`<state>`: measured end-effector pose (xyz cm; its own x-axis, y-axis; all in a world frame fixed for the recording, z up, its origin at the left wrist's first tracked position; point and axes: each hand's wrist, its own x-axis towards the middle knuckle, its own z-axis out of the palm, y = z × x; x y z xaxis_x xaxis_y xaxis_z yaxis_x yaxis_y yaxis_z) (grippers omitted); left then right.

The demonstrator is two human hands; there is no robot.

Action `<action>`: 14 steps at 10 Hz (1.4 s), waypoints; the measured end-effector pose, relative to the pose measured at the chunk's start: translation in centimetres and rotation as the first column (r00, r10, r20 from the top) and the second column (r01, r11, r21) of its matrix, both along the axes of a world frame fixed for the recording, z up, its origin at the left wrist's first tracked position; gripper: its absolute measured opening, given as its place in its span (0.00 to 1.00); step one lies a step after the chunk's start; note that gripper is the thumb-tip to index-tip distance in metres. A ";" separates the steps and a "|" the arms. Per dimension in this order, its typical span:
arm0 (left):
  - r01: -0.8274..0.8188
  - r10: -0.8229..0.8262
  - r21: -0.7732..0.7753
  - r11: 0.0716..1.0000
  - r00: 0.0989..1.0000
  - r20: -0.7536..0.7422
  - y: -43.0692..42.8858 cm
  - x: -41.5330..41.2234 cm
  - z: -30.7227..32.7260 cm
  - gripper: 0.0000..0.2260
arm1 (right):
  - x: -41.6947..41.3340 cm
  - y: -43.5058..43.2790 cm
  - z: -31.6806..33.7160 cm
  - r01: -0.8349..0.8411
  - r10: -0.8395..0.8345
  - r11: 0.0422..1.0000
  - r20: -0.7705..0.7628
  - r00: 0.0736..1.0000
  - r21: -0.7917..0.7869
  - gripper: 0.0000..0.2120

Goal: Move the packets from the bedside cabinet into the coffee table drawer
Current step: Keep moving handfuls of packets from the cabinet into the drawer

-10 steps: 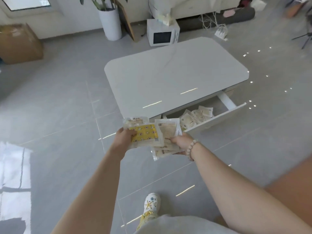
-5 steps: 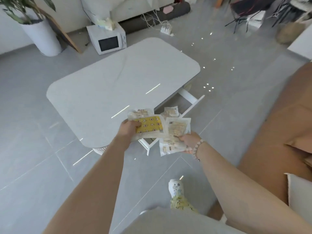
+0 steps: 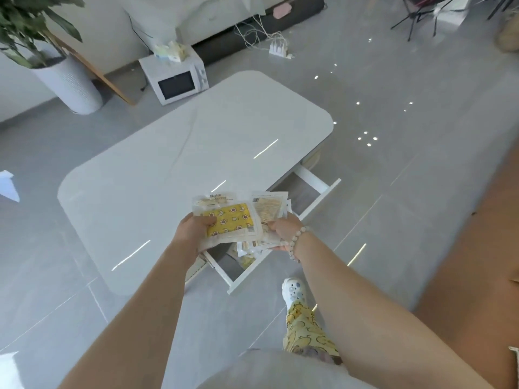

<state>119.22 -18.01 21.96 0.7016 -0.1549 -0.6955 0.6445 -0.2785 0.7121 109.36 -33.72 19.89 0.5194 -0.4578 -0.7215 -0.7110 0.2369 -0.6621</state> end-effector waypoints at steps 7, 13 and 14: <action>-0.244 0.250 0.063 0.968 0.900 -0.356 -13.1 4.6 -16.5 0.15 | 6.1 -15.7 -16.5 0.034 0.045 0.980 -0.383 0.922 0.196 0.13; -0.326 0.365 0.164 0.931 0.842 -0.396 -15.4 7.8 -45.5 0.09 | 17.5 -15.4 -44.4 -0.348 0.367 0.929 -0.430 0.825 0.125 0.15; -0.301 0.354 0.194 0.933 0.859 -0.369 -16.3 8.3 -48.0 0.08 | 18.0 -15.4 -46.4 -0.402 0.385 0.913 -0.467 0.796 0.067 0.16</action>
<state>127.53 -34.27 -26.01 0.3620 0.1427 -0.9212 0.9321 -0.0713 0.3552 127.34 -49.07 -26.47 0.2710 -0.3153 -0.9095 -0.9608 -0.1464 -0.2356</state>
